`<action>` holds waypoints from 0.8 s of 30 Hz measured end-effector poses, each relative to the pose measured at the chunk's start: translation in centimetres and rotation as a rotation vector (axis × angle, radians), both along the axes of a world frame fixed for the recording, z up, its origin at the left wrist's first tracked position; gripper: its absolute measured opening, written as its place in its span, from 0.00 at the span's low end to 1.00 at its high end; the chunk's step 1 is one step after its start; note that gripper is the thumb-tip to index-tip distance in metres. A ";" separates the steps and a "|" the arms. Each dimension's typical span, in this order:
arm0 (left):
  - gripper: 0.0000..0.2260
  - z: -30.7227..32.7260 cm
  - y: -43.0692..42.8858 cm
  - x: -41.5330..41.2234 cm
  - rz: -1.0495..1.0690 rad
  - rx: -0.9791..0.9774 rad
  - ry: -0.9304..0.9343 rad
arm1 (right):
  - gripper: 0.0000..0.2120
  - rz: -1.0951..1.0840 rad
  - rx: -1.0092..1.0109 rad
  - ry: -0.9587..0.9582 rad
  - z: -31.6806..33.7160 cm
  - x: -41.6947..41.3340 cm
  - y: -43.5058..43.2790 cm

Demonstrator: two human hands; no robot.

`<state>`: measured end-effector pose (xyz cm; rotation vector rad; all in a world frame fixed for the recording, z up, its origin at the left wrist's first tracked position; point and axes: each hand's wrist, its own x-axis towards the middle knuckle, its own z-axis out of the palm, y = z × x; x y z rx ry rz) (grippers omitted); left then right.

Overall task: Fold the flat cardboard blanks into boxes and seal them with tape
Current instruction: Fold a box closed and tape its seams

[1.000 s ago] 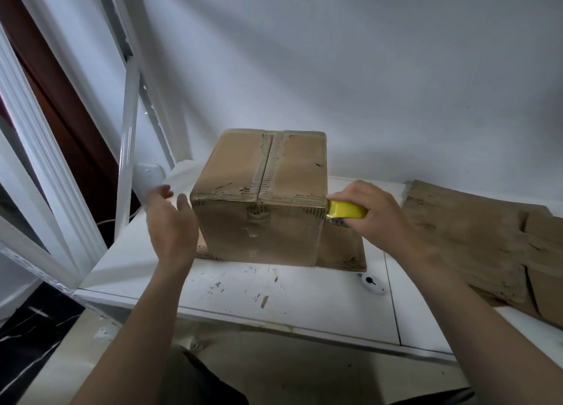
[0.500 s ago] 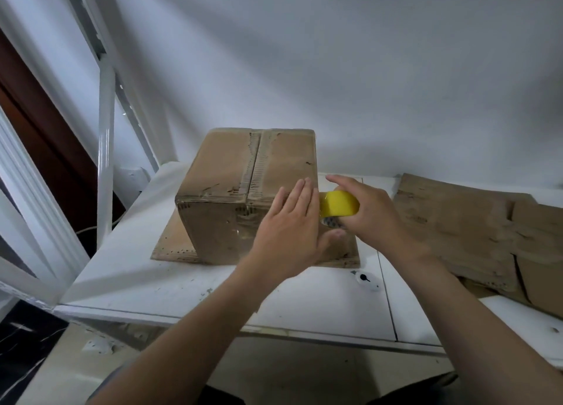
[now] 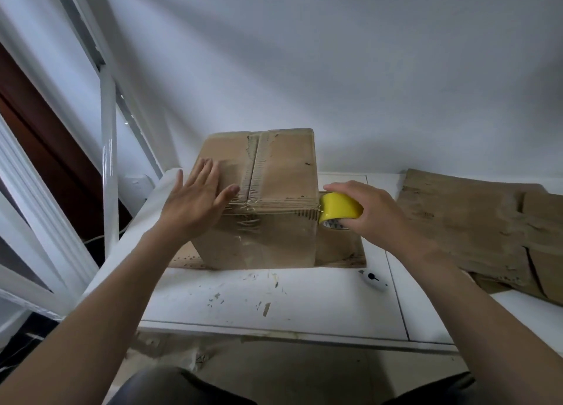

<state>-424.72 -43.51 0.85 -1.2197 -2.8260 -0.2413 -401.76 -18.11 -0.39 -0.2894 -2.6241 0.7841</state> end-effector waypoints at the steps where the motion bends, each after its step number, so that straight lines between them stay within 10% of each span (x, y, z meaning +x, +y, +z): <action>1: 0.45 0.0 -0.2 -0.3 0.019 0.016 -0.014 | 0.31 0.015 0.001 -0.052 0.3 0.1 0.0; 16: 0.27 -1.5 2.0 2.1 0.101 0.134 0.106 | 0.26 -0.040 0.331 -0.226 2.1 -14.4 -10.4; 24: 0.44 -1.2 0.7 0.8 -0.083 0.009 0.168 | 0.31 0.073 0.523 -0.196 1.6 -10.7 -6.5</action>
